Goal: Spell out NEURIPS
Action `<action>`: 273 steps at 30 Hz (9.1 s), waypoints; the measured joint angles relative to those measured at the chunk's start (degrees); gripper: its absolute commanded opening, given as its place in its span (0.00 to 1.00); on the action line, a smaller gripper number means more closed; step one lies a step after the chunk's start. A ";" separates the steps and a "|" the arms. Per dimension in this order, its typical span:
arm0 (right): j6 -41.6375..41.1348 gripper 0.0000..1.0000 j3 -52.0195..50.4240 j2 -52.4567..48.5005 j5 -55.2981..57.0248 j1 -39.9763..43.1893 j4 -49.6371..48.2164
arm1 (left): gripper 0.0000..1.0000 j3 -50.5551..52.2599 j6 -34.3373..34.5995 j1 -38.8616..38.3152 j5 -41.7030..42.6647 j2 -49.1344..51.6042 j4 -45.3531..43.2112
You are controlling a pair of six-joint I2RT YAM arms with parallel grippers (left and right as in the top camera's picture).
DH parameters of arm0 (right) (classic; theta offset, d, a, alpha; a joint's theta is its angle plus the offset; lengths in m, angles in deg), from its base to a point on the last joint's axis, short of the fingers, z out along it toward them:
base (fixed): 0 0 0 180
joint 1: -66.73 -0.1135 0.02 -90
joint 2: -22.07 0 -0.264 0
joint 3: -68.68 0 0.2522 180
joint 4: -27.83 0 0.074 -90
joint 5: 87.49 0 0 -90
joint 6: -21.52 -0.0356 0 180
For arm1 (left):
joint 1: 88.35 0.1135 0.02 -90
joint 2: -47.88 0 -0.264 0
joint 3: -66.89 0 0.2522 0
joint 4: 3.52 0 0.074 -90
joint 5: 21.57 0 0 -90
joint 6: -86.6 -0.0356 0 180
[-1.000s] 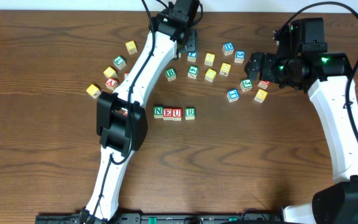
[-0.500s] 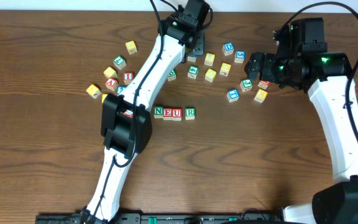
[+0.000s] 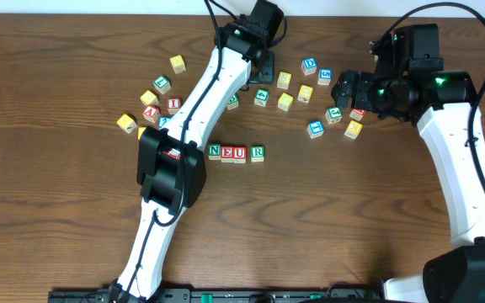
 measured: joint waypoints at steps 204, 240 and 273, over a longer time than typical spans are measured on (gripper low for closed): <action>0.00 0.99 0.00 0.00 0.00 0.00 -0.02 | 0.45 41.64 12.81 -11.61 6.01 -14.38 -12.72; 0.00 0.99 0.00 0.00 0.00 0.00 -0.02 | 0.41 41.64 10.78 -11.41 4.66 -14.51 -11.43; 0.00 0.99 0.00 0.00 0.00 0.00 -0.02 | 0.22 39.89 8.28 -11.72 8.76 -20.85 -11.34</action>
